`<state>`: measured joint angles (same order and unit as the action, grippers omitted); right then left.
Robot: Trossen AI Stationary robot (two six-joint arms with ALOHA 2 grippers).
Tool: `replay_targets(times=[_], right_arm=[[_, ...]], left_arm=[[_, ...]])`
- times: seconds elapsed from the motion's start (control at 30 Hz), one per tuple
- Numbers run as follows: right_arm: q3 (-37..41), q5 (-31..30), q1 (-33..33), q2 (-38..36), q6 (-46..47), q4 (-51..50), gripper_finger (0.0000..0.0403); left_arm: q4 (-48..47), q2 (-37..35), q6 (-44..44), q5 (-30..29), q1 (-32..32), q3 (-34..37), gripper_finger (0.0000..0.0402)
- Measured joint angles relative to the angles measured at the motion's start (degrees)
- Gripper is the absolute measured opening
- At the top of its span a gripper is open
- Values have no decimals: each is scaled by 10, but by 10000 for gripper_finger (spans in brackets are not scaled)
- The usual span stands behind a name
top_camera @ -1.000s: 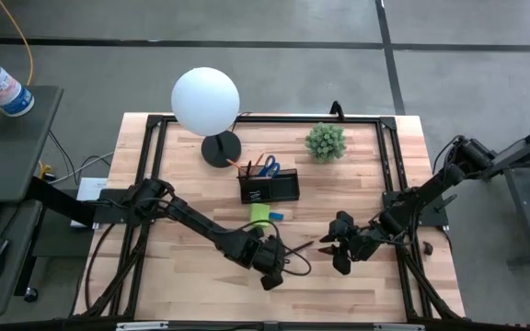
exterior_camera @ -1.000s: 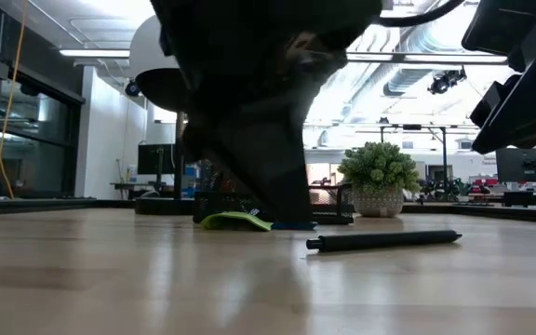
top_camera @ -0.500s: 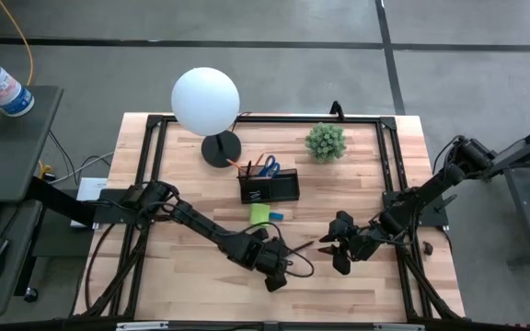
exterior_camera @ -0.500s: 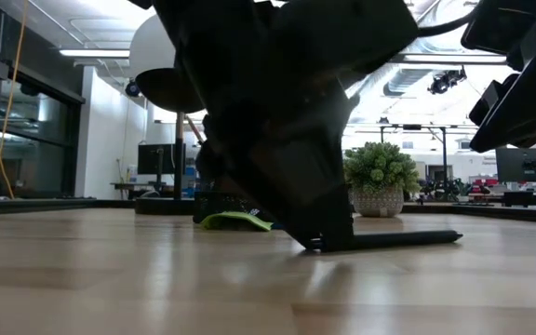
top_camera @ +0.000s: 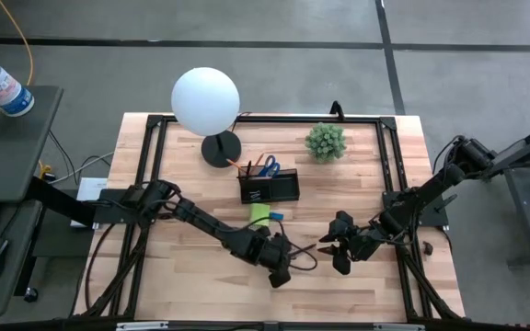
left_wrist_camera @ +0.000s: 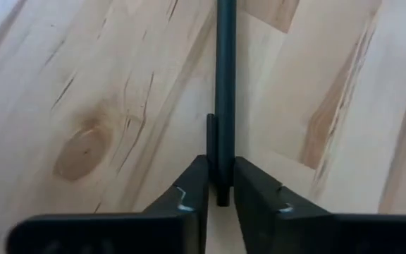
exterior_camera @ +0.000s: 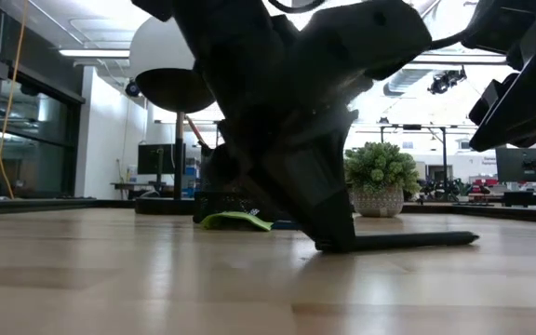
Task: Pick and place office supplies into organizer
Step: Put the black pen into the top left side of the desk organizer
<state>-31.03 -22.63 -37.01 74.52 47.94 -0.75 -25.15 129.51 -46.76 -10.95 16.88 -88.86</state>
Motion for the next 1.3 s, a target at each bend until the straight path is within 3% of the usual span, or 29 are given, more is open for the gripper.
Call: replay_targets(times=[0.1, 0.3, 0.73, 1.3], right_arm=[[0, 0, 0, 0, 0, 0, 138], [0, -2, 0, 0, 0, 0, 138], [0, -2, 0, 0, 0, 0, 138], [0, -3, -2, 0, -4, -4, 138]], left_arm=[[3, 0, 0, 22, -8, 0, 13], [24, 0, -1, 61, -21, -1, 3], [2, 1, 11, 49, -22, -19, 1], [-164, -85, 12, -55, -11, -14, 1]])
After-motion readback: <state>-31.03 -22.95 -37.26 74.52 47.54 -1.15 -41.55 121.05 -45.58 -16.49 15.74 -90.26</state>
